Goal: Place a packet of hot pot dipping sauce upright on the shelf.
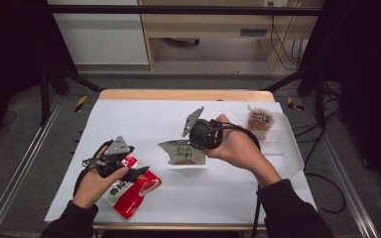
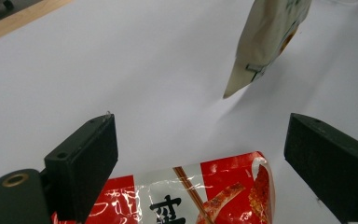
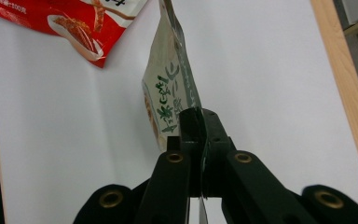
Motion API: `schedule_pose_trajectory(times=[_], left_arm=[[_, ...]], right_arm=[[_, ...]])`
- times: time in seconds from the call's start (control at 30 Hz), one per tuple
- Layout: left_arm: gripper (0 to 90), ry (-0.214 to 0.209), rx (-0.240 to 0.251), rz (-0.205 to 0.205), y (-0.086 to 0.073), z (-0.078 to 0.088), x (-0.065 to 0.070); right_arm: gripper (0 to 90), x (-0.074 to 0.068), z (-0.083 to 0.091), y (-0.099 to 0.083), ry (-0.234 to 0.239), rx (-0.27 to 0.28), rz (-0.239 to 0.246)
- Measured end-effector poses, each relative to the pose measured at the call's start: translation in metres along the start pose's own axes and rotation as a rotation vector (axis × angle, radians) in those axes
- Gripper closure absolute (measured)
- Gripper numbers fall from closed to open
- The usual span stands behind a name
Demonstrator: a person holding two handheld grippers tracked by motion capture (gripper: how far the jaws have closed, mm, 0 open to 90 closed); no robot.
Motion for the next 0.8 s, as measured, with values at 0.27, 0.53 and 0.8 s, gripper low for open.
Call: schedule_pose_trajectory(times=[0.27,0.53,0.8], left_arm=[[8.6,0.072,-0.041,-0.012,-0.018,0.001,-0.001],[7.1,0.168,-0.007,0.037,-0.026,0.014,-0.009],[7.9,0.245,-0.046,0.082,-0.048,0.008,-0.014]], right_arm=[[90.0,0.009,0.023,-0.008,-0.024,0.018,0.0],[90.0,0.012,0.033,-0.016,-0.045,0.029,-0.011],[90.0,0.016,0.042,-0.016,-0.062,0.047,-0.008]])
Point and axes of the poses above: each handheld gripper's, and its own axes: z roughly backward along the jaws, y roughly out of its top, x roughly to its right, the point moved 3 cm from there along -z, roughly forward along the jaws, and after that the axes turned 12 degrees about -z, right-handed, at the moved point
